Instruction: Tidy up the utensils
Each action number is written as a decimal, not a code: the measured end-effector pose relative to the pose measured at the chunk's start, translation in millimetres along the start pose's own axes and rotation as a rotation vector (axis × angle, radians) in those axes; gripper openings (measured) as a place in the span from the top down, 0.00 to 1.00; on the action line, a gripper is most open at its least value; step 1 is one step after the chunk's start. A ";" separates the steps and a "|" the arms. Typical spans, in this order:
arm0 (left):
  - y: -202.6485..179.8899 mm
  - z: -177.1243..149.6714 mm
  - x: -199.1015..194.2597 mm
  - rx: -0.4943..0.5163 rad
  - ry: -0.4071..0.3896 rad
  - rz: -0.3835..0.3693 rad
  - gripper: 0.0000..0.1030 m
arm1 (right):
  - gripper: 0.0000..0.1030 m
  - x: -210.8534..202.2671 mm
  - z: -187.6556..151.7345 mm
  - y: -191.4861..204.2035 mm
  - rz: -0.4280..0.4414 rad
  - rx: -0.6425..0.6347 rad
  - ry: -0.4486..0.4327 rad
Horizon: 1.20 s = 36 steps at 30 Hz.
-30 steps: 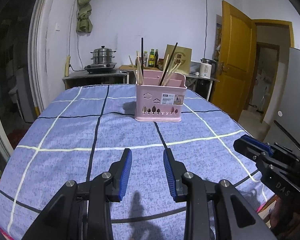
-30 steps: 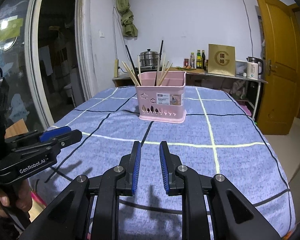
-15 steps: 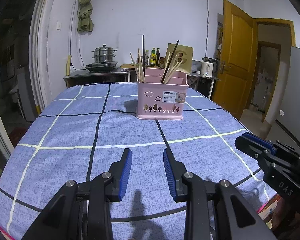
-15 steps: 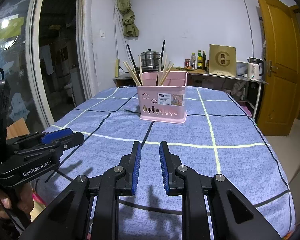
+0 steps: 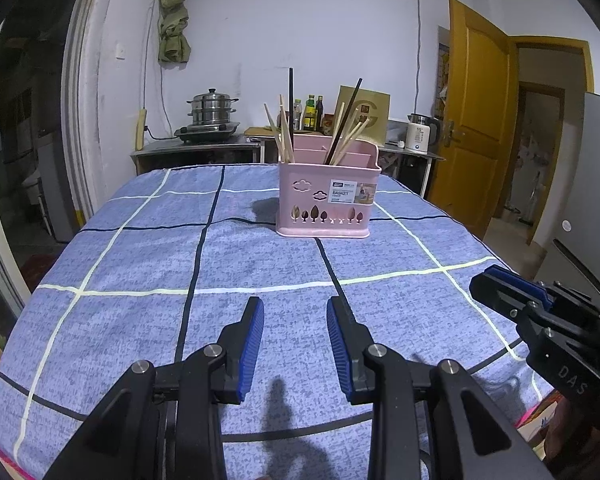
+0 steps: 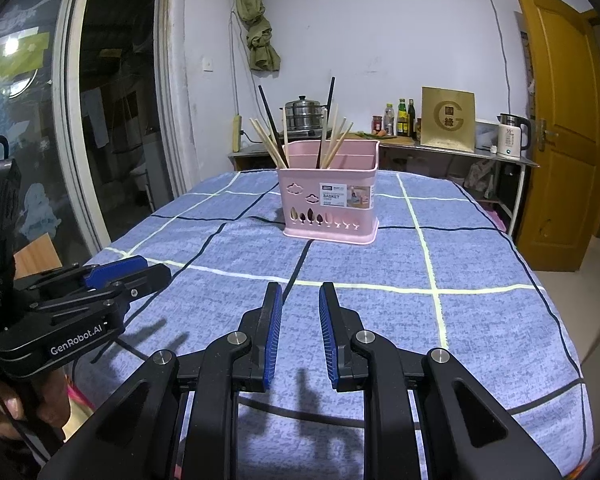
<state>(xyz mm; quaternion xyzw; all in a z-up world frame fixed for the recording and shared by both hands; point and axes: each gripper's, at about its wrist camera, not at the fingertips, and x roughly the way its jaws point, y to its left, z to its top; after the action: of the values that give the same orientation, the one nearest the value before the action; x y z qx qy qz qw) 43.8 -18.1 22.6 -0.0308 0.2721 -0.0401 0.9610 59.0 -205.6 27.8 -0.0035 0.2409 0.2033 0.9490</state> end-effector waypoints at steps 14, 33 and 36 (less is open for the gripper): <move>-0.6 -1.6 -1.3 -0.001 -0.005 0.003 0.69 | 0.81 0.1 0.6 2.2 0.006 0.001 0.002; -1.7 -5.4 -0.6 0.002 -0.025 0.024 0.69 | 0.81 0.5 -0.9 0.9 0.010 0.003 -0.001; -2.1 -5.9 -0.5 0.003 -0.023 0.027 0.69 | 0.81 0.5 -0.9 0.9 0.011 0.004 -0.001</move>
<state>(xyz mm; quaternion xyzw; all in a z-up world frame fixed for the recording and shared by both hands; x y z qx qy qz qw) 40.2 -20.3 18.1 -0.0261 0.2612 -0.0270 0.9646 58.7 -204.7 26.9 -0.0002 0.2409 0.2080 0.9480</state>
